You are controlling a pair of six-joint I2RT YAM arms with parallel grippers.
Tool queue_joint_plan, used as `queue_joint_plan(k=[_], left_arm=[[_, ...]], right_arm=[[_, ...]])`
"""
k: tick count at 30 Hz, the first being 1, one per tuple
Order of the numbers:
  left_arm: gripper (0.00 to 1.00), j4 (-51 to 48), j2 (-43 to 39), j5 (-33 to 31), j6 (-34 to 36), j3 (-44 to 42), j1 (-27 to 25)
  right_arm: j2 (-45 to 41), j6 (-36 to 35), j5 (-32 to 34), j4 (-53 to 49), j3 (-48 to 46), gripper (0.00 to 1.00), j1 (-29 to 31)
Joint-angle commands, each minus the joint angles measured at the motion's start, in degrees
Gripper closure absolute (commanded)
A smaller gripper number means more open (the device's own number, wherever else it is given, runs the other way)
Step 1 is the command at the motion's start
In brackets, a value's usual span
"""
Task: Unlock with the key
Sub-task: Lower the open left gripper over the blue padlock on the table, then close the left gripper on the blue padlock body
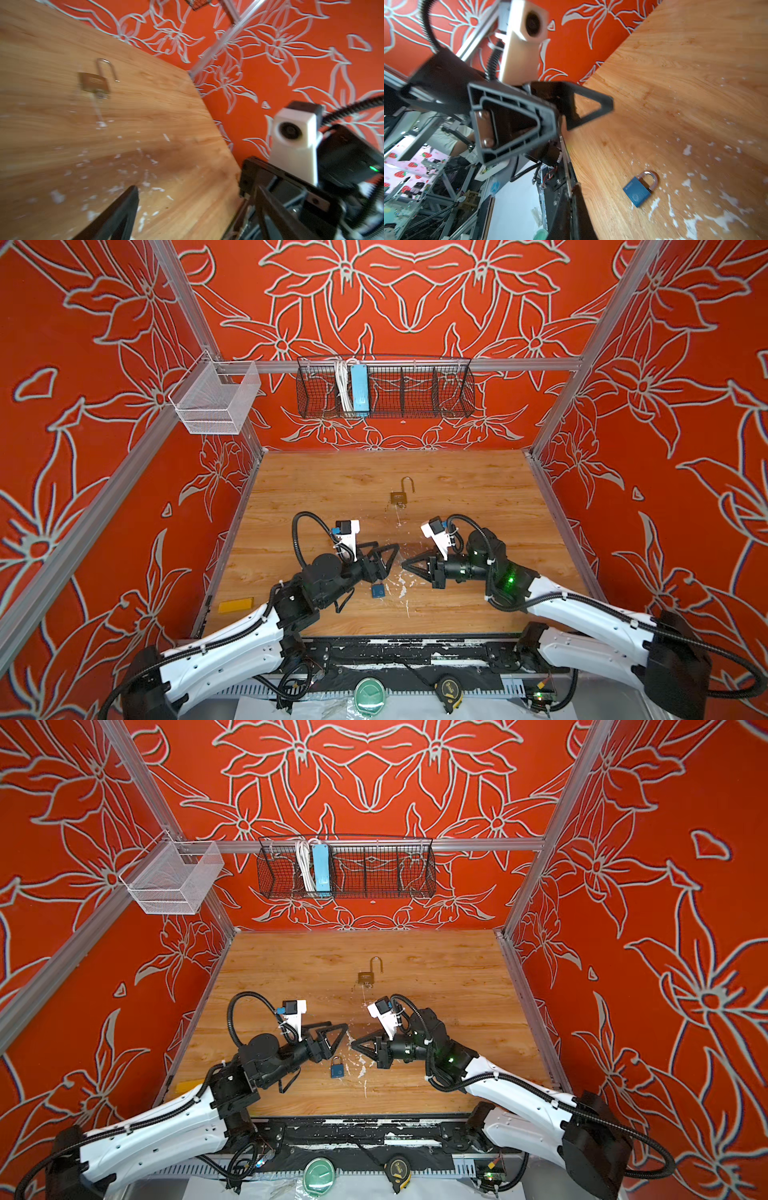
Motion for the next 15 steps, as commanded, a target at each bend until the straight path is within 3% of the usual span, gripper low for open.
queue_joint_plan(k=[1, 5, 10, 15], left_arm=[[0.12, -28.96, -0.58, -13.53, -9.63, 6.37, 1.82], [0.17, -43.8, 8.18, -5.82, -16.29, 11.15, 3.15], [0.23, -44.7, 26.17, 8.19, -15.93, 14.16, 3.06], [0.29, -47.15, 37.87, 8.83, -15.41, 19.78, 2.33]], right_arm=[[-2.18, -1.87, 7.27, -11.43, -0.78, 1.0, 0.48], [-3.31, -0.94, 11.94, -17.25, -3.52, 1.0, 0.48], [-1.46, -0.94, 15.71, -26.19, -4.08, 1.0, 0.44], [-1.49, 0.01, 14.62, -26.83, -5.47, 1.0, 0.44]])
